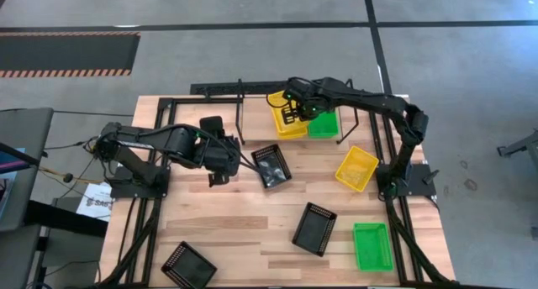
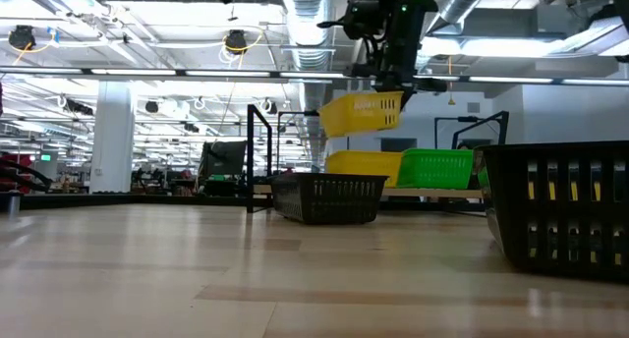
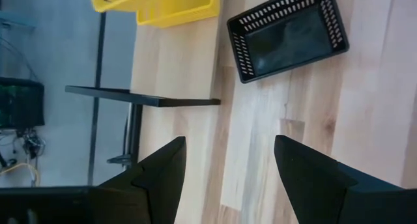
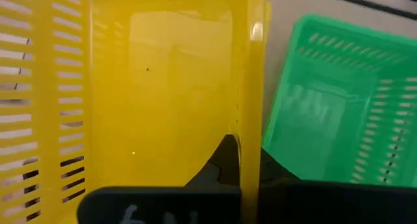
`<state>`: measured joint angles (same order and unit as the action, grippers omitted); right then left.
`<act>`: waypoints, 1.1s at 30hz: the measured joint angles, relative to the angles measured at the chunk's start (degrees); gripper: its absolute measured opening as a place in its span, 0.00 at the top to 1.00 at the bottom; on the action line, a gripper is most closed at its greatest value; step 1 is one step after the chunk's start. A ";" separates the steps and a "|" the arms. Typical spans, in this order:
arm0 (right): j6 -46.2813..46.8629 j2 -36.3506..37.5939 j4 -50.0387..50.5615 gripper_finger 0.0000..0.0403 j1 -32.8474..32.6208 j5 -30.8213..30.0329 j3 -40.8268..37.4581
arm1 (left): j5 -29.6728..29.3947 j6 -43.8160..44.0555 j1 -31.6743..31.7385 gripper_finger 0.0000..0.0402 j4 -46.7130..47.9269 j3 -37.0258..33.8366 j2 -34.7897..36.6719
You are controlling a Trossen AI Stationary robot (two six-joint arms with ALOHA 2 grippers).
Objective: Stack baskets on shelf by color
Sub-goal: Stack the left yellow bin on top of the yellow bin on the shelf
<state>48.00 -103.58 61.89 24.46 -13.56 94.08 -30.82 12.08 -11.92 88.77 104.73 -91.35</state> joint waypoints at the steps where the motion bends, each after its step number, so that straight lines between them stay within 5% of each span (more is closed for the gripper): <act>1: 0.72 -0.04 -0.11 1.00 -0.28 -1.43 -0.67 | 0.30 0.00 0.00 0.45 0.01 0.00 0.00; 6: 3.83 -0.16 -0.86 1.00 -1.28 -0.71 -5.40 | 0.51 -0.99 0.00 0.45 0.07 0.00 0.00; 11: 4.68 -0.27 -12.01 1.00 -1.86 2.41 -9.78 | 0.52 -2.89 0.00 0.45 0.04 0.00 0.00; 33: 2.51 -0.21 -19.80 1.00 1.95 5.52 -10.09 | 0.49 -6.73 0.04 0.45 -3.19 0.00 0.00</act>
<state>50.51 -103.79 42.09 26.41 -8.03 83.99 -30.33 5.34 -11.88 85.58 104.73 -91.35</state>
